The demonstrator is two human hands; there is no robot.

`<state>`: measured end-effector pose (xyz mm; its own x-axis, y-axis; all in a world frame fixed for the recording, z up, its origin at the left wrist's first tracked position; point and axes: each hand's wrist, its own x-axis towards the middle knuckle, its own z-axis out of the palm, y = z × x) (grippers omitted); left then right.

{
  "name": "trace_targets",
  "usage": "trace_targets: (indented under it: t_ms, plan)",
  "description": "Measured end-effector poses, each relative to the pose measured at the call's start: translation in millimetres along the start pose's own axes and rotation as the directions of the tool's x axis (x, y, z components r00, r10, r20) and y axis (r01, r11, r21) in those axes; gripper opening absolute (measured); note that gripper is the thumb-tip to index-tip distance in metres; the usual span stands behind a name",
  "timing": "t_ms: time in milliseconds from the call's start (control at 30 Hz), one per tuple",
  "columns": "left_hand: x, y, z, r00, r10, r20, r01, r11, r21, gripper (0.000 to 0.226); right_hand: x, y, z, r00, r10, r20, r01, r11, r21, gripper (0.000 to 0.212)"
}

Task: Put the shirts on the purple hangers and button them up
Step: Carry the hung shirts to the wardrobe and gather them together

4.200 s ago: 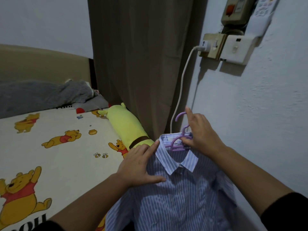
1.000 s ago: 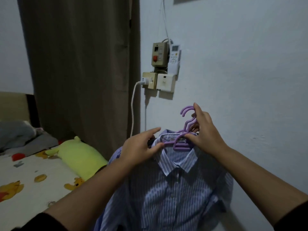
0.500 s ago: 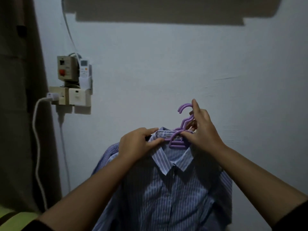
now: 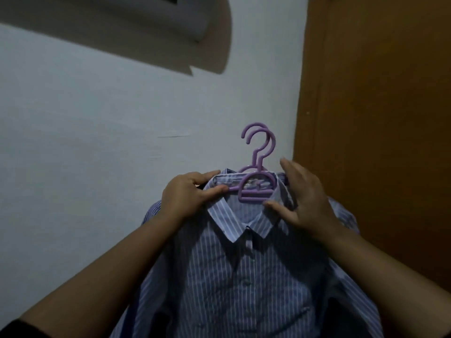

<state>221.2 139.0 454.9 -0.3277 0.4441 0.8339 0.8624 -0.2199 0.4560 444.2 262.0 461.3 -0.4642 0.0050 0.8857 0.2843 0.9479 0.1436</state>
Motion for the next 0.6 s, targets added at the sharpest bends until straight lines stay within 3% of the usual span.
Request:
trace_targets:
  t_ms: [67,200,367,600]
  plan:
    - [11.5,22.9,28.9,1.0,0.027,-0.006,-0.027,0.992,-0.125,0.046,-28.4,38.1,-27.4,0.999,-0.037,0.034,0.044,0.974,-0.224,0.083]
    - [34.1,72.5,78.4,0.992,0.12,0.029,-0.106,0.952,-0.285,0.042,-66.0,97.0,-91.3,0.996,0.038,0.077,0.008,0.846,-0.533,0.086]
    - [57.0,126.0,120.4,0.965,0.255,0.053,-0.203,0.865,-0.459,0.033,-71.9,124.8,-165.0,0.996,0.049,0.079,0.022,0.702,-0.712,0.083]
    - [88.8,172.8,165.3,0.92,0.363,0.146,-0.148,0.668,-0.729,0.03,-73.9,129.6,-239.5,0.994,0.061,0.085,0.043,0.502,-0.864,0.089]
